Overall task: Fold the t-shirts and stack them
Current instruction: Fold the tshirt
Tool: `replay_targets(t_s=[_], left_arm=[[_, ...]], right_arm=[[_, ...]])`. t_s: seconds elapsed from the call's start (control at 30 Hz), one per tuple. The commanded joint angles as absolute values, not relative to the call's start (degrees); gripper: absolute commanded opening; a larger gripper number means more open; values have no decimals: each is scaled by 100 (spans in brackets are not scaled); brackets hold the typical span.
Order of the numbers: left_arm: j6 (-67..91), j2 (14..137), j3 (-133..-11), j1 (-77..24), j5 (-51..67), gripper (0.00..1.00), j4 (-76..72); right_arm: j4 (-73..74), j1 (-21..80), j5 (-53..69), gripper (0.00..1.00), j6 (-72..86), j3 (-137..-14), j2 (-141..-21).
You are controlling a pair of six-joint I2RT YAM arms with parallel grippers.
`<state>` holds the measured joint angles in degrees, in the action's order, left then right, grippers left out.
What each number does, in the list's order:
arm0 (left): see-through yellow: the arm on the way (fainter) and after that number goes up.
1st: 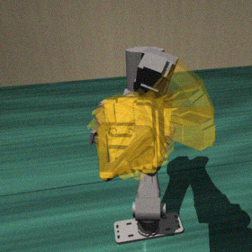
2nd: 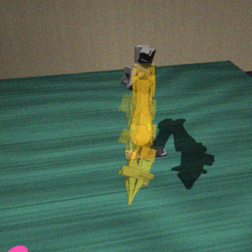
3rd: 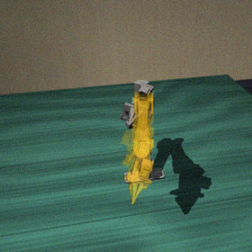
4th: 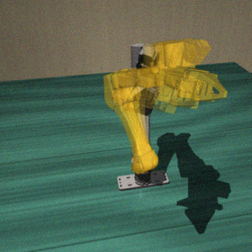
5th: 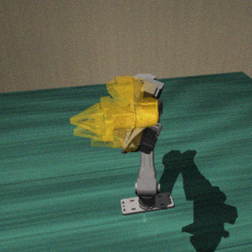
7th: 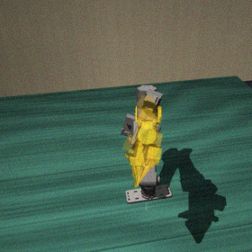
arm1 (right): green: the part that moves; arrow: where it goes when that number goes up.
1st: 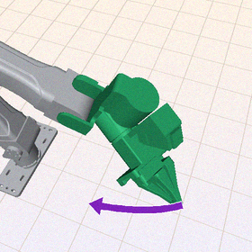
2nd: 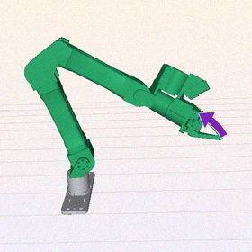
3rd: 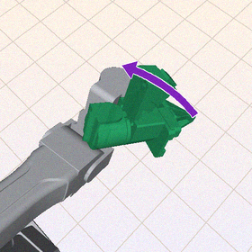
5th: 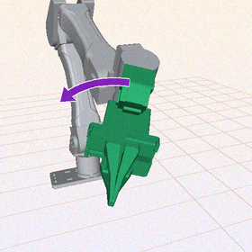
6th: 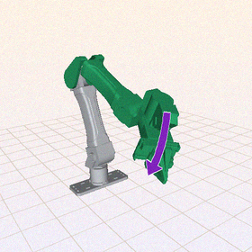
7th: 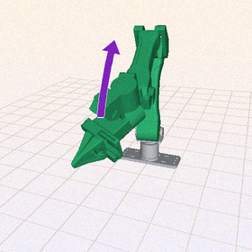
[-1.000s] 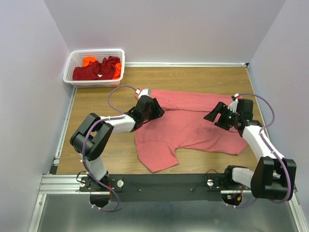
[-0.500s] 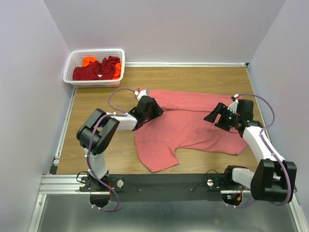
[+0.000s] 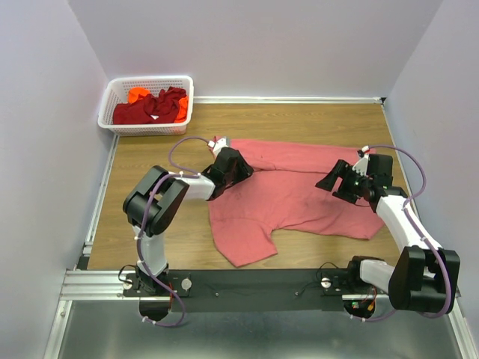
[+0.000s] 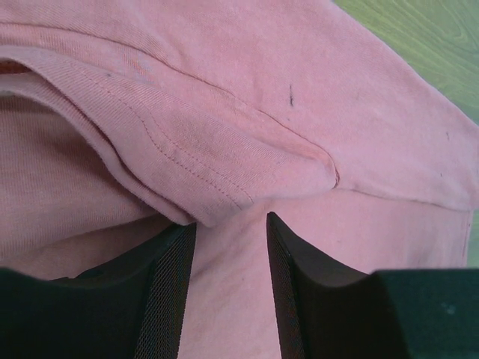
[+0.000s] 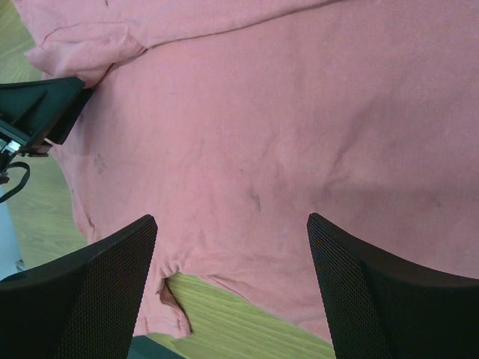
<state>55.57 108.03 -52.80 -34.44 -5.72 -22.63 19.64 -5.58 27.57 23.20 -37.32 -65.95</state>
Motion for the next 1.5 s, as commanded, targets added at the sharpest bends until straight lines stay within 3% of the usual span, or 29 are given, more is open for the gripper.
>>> replay_targets(t_s=[0.0,0.47,0.67,0.8,1.47], left_arm=[[5625,10968,-5475,-3393,-905,49,-2391],[5555,11013,-5651,-3392,-764,40,-2399],[5555,10969,-5669,-3393,-668,22,-2303],[5520,10881,-5800,-3384,-466,0,-2005],[6407,10037,-5941,-3393,957,0,-633]], right_arm=[[2083,-519,2813,89,2206,-3929,-6636],[2101,-519,2786,89,2180,-3999,-6767],[2101,-519,2795,89,2171,-4008,-6794],[2101,-519,2812,89,2197,-4017,-6803],[2101,-519,3006,89,2241,-4087,-6776]])
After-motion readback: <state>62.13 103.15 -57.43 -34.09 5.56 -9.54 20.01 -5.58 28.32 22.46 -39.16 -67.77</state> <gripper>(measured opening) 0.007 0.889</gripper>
